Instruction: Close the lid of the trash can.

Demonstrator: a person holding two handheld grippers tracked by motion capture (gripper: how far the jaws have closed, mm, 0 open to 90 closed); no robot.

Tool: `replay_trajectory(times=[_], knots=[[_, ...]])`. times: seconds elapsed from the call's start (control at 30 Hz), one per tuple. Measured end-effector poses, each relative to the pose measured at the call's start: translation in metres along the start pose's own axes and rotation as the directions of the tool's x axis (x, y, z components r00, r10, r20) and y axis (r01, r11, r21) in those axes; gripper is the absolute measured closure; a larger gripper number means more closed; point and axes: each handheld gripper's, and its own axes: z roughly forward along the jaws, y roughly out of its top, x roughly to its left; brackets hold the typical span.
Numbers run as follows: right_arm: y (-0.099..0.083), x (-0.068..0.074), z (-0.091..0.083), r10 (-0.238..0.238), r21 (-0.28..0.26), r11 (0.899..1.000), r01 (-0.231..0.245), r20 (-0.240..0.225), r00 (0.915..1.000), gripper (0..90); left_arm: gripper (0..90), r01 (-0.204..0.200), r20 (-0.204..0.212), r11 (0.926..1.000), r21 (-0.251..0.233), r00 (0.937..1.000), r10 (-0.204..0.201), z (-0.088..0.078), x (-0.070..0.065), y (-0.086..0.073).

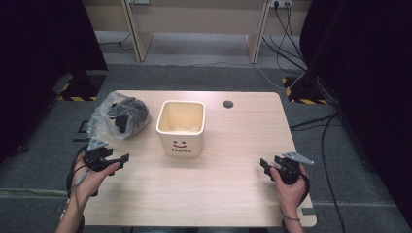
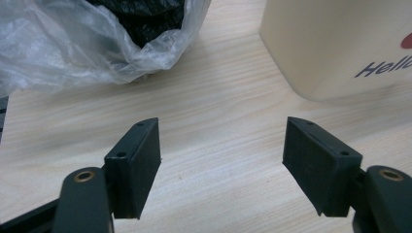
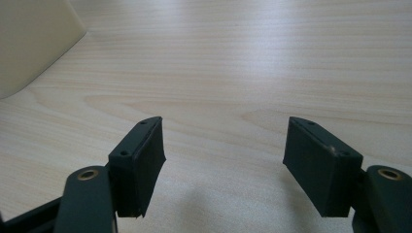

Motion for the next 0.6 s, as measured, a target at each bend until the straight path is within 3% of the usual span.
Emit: replay_trajectory(times=[0.3, 0.6], knots=[[0.0, 0.0, 0.0, 0.0, -0.001, 1.0, 0.0, 0.0, 1.0, 31.1, 29.0, -0.008, -0.008, 0.9998, -0.016, 0.9999, 0.007, 0.0, 0.006, -0.015], [0.0, 0.0, 0.0, -0.001, -0.001, 1.0, 0.001, -0.002, 1.0, 31.1, 28.9, 0.007, -0.019, 0.9999, 0.009, 0.9998, -0.007, 0.004, 0.017, -0.032]])
